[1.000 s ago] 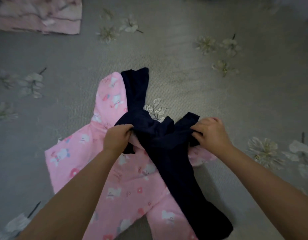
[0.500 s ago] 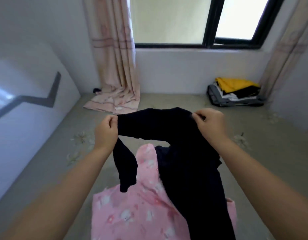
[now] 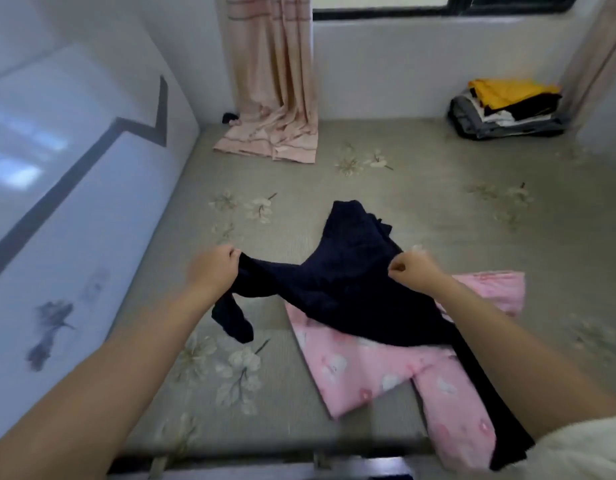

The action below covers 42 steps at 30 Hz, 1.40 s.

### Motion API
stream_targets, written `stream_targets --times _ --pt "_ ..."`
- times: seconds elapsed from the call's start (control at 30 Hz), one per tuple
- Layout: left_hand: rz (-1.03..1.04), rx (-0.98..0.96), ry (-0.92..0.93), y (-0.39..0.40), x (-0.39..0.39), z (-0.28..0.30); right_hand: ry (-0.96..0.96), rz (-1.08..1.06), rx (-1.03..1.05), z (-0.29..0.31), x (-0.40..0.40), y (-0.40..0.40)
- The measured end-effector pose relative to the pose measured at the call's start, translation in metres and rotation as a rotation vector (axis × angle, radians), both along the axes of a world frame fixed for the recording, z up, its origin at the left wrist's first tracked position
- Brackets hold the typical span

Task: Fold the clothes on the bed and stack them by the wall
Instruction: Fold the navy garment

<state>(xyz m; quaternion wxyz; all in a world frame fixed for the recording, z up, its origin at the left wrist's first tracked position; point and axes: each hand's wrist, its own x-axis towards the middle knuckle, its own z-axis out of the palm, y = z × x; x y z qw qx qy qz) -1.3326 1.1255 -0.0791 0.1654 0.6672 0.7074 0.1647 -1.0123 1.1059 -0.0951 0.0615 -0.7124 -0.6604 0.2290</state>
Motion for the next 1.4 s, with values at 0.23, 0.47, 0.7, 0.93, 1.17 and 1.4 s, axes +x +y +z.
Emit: stream_targets --times 0.23,0.47,0.7,0.93,1.17,1.4 --pt "-0.138 -0.374 0.23 -0.029 -0.004 -0.127 -0.051 -0.054 -0.282 -0.11 0.004 -0.031" --pt "-0.34 -0.413 0.177 0.007 0.078 -0.218 -0.184 -0.186 -0.289 -0.193 0.042 -0.009" --pt "-0.415 -0.314 0.407 0.074 0.132 -0.301 -0.349 -0.304 -0.201 -0.262 0.076 0.033" --pt "-0.371 -0.415 0.456 0.077 0.134 -0.299 -0.144 -0.293 -0.065 -0.243 0.107 0.029" --pt "-0.405 -0.441 0.385 0.07 0.157 -0.304 0.0 -0.136 -0.073 -0.195 0.107 -0.002" --pt "-0.429 -0.187 0.426 0.026 0.146 -0.278 -0.15 -0.077 0.072 -0.191 0.113 -0.077"
